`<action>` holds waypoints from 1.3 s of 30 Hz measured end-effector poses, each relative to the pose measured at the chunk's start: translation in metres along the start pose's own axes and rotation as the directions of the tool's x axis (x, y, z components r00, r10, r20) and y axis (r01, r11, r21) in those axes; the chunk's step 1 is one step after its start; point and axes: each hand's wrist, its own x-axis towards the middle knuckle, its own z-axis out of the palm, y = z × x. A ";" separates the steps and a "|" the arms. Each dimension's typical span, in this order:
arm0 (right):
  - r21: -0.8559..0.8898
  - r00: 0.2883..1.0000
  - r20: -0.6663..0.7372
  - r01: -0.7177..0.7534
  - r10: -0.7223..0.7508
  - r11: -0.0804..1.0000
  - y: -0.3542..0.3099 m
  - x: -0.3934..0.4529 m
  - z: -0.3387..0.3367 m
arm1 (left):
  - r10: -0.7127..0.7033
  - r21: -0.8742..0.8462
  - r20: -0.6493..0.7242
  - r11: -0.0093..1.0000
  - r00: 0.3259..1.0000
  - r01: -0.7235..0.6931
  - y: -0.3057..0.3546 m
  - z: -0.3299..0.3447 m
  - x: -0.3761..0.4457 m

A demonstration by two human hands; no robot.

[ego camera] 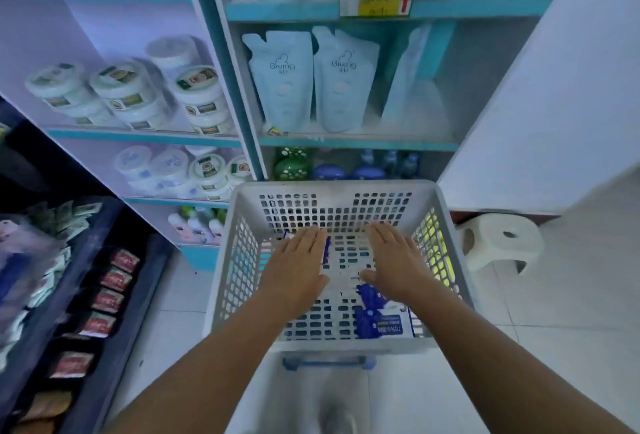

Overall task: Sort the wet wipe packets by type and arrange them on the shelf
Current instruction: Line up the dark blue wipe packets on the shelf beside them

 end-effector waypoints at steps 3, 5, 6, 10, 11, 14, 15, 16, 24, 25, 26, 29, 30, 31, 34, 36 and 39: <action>0.041 0.997 0.047 -0.062 0.060 0.997 0.024 0.011 0.021 | 0.030 0.001 0.055 1.000 0.998 -0.030 0.005 0.027 0.023; 0.047 0.992 0.088 -0.093 0.089 0.995 0.037 0.018 0.037 | 0.054 0.012 0.095 0.998 0.994 -0.055 0.007 0.046 0.040; 0.051 0.989 0.109 -0.109 0.103 0.993 0.043 0.023 0.046 | 0.066 0.012 0.114 0.998 0.991 -0.067 0.008 0.056 0.049; 0.069 0.950 0.250 -0.212 0.189 0.975 0.067 0.040 0.090 | 0.117 -0.013 0.188 0.993 0.975 -0.117 0.011 0.097 0.083; 0.063 0.937 0.285 -0.229 0.202 0.971 0.073 0.044 0.101 | 0.129 -0.020 0.204 0.992 0.970 -0.127 0.011 0.107 0.091; 0.026 0.907 0.363 -0.239 0.213 0.971 0.088 0.056 0.133 | 0.161 -0.034 0.244 0.987 0.956 -0.158 0.008 0.139 0.110; 0.011 0.899 0.382 -0.236 0.214 0.972 0.092 0.060 0.143 | 0.171 -0.039 0.257 0.985 0.951 -0.167 0.007 0.149 0.116; -0.006 0.893 0.399 -0.226 0.210 0.974 0.095 0.064 0.153 | 0.178 -0.042 0.272 0.984 0.946 -0.173 0.004 0.159 0.121; -0.221 0.782 0.596 -0.057 0.181 0.974 0.111 0.088 0.208 | 0.150 -0.083 0.355 0.988 0.923 -0.129 -0.027 0.212 0.149; -0.246 0.775 0.605 -0.036 0.183 0.969 0.112 0.089 0.214 | 0.144 -0.086 0.355 0.989 0.924 -0.122 -0.032 0.216 0.152; -0.267 0.778 0.601 -0.019 0.182 0.964 0.112 0.089 0.218 | 0.138 -0.089 0.357 0.990 0.924 -0.114 -0.037 0.221 0.154; -0.313 0.828 0.530 -0.006 0.180 0.950 0.113 0.090 0.225 | 0.119 -0.090 0.363 0.992 0.924 -0.093 -0.051 0.235 0.159; -0.324 0.848 0.499 -0.006 0.176 0.946 0.115 0.092 0.227 | 0.115 -0.083 0.354 0.992 0.928 -0.091 -0.056 0.238 0.160; -0.328 0.865 0.472 -0.009 0.172 0.945 0.117 0.094 0.229 | 0.108 -0.077 0.346 0.993 0.932 -0.087 -0.060 0.242 0.161; -0.291 0.893 0.415 -0.054 0.177 0.955 0.124 0.102 0.229 | 0.073 -0.059 0.331 0.997 0.941 -0.057 -0.072 0.248 0.165; -0.228 0.906 0.367 -0.132 0.210 0.965 0.127 0.110 0.226 | 0.052 -0.037 0.301 0.998 0.952 -0.043 -0.080 0.249 0.170; -0.003 0.928 0.214 -0.310 0.304 0.951 0.123 0.129 0.223 | 0.014 -0.004 0.251 1.000 0.968 -0.013 -0.089 0.247 0.181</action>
